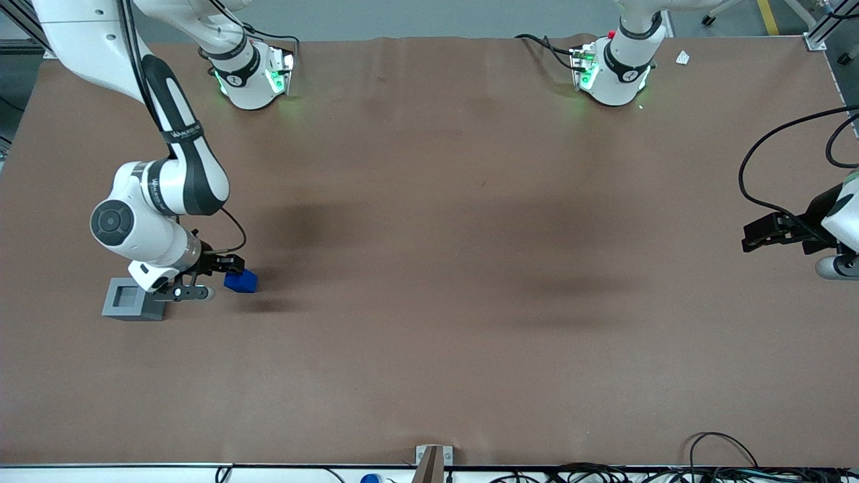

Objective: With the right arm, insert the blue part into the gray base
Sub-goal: 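Move the open right gripper down over the blue block, then close the right gripper on the blue block and lift it, then carry the blue block over the gray base and lower it into the recess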

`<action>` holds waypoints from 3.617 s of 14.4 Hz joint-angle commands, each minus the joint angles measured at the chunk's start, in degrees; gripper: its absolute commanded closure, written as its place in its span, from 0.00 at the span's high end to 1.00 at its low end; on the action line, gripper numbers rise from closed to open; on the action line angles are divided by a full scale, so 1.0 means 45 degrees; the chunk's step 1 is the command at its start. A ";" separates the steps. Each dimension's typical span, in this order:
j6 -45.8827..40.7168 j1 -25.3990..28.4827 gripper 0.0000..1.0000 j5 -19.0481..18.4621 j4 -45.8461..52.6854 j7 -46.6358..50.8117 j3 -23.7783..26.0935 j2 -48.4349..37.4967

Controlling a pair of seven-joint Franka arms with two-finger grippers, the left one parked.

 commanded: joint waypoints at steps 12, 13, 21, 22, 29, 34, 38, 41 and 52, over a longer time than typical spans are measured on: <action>0.1059 0.0050 0.47 0.0449 -0.0068 0.0623 -0.0003 0.0811; 0.1040 0.0011 0.33 0.0449 -0.0049 0.0623 -0.0022 0.0792; -0.3521 -0.2036 0.03 0.0352 0.3439 0.0408 -0.0061 0.0635; -0.4536 -0.2349 0.03 0.0332 0.4279 0.0272 -0.0081 0.0654; -0.6500 -0.3950 0.02 -0.0526 0.6999 -0.1445 -0.0061 0.1452; -0.6344 -0.4716 0.01 -0.0527 0.7979 -0.2639 -0.0061 0.2763; -0.5838 -0.4735 0.01 -0.0489 0.7843 -0.2678 -0.0061 0.3096; -0.5797 -0.4677 0.01 -0.0508 0.7647 -0.2717 -0.0081 0.3077; -0.5191 -0.4618 0.02 -0.0762 0.6553 -0.3420 -0.0081 0.2959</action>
